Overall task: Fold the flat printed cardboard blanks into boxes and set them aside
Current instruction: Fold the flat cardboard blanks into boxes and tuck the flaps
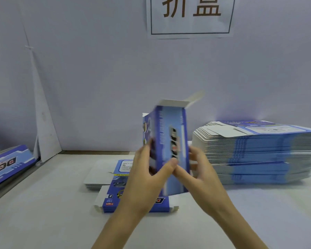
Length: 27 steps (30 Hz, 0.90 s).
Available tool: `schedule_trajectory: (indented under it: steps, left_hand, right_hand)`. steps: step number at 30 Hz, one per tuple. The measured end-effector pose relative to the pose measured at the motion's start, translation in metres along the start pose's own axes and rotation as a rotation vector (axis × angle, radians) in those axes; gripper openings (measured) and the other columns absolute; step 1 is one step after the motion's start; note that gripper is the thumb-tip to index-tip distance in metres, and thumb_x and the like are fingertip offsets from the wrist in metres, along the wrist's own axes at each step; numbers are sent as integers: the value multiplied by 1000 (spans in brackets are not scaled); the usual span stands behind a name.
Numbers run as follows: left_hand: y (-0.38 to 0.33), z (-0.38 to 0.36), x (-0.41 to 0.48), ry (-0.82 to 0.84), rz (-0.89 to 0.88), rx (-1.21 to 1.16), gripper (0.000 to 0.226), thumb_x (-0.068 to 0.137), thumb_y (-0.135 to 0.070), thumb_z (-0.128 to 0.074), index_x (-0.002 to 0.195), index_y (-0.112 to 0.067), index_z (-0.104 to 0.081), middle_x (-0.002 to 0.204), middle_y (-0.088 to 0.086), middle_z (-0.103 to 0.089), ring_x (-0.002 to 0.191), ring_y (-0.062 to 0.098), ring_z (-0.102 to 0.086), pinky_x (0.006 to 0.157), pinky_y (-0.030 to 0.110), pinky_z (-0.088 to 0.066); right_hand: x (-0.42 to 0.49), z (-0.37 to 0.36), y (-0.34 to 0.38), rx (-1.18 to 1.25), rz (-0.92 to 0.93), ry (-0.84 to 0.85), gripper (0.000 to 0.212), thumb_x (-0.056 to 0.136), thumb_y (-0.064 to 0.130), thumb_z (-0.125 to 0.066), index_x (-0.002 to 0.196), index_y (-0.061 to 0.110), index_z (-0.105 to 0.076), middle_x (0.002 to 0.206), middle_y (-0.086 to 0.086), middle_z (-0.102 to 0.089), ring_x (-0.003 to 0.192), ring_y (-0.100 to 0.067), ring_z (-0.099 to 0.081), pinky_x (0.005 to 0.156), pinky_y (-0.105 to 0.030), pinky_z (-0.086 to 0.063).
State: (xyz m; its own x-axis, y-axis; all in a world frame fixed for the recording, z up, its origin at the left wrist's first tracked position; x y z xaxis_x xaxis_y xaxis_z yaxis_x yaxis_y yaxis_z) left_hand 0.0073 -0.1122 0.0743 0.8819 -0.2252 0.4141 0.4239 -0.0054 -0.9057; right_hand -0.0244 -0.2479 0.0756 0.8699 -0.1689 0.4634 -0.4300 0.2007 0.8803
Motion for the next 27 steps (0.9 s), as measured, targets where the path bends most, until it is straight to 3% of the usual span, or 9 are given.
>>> schedule_trajectory:
  steps: [6,9,12,14,16,18,19,22,27]
  left_hand:
    - [1,32,7,-172,42,-238,77,52,-44,-78,123,-28,-51,110,-9,-70,101,12,-68,83,39,-58]
    - [0,33,6,-165,26,-218,82,54,-39,-84,127,-32,-47,115,-8,-67,102,11,-67,73,26,-59]
    - [2,26,4,-109,21,-310,79,57,-47,-79,128,-35,-45,114,-7,-68,103,17,-68,72,28,-59]
    - [3,21,3,-54,37,-411,84,53,-49,-71,130,-30,-46,115,-1,-68,102,22,-68,71,32,-59]
    - [4,17,3,0,54,-472,87,50,-50,-74,130,-28,-48,112,1,-69,97,23,-70,68,33,-58]
    - [5,12,2,62,82,-435,80,58,-47,-68,133,-30,-46,114,1,-69,98,23,-70,70,35,-59]
    - [6,10,2,95,104,-378,78,64,-45,-65,137,-33,-42,118,-1,-68,101,23,-69,74,37,-59]
    - [11,4,1,150,174,-240,84,68,-52,-72,142,-41,-33,123,-9,-64,108,18,-66,87,43,-57]
    - [19,3,0,124,193,-226,55,71,-46,-61,124,-36,-54,108,-8,-72,98,16,-70,72,32,-60]
  right_hand:
    - [-10,-11,38,-279,334,209,33,90,22,-58,119,32,-68,118,16,-64,116,-10,-58,93,-20,-46]
    - [-7,-4,44,-294,382,87,31,88,17,-60,113,33,-68,122,16,-64,119,0,-55,96,-13,-41]
    - [-8,21,33,-215,256,-204,43,90,17,-66,122,42,-53,130,19,-53,121,11,-46,89,-2,-38]
    - [2,29,16,-10,-10,-191,55,84,35,-69,133,42,-45,130,20,-51,118,10,-49,86,-9,-45]
    - [8,28,7,115,-109,16,41,91,28,-62,130,23,-50,109,15,-64,94,10,-62,79,-9,-47]
    - [4,27,4,239,-93,135,5,99,3,-51,101,7,-54,70,7,-65,61,5,-61,57,-2,-41]
    - [3,22,4,199,-111,132,6,95,5,-55,99,8,-54,69,0,-67,63,-2,-63,54,-3,-43]
    - [9,21,5,222,-136,34,46,74,34,-71,119,29,-62,101,4,-75,89,-12,-72,63,-17,-55]
    - [12,26,-6,240,-170,-23,67,69,44,-71,133,34,-53,111,4,-73,93,-15,-73,67,-29,-60]
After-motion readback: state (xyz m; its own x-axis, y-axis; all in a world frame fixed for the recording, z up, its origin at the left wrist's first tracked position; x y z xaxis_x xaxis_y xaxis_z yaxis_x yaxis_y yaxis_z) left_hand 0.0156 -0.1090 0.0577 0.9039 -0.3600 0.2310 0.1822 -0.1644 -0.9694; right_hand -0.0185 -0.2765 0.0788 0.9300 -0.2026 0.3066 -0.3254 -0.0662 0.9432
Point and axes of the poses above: each hand's wrist, its own x-axis towards the middle knuckle, its own z-axis out of the back of the hand, y = z × x, the point moved 8 cm from there along x, towards the middle knuckle
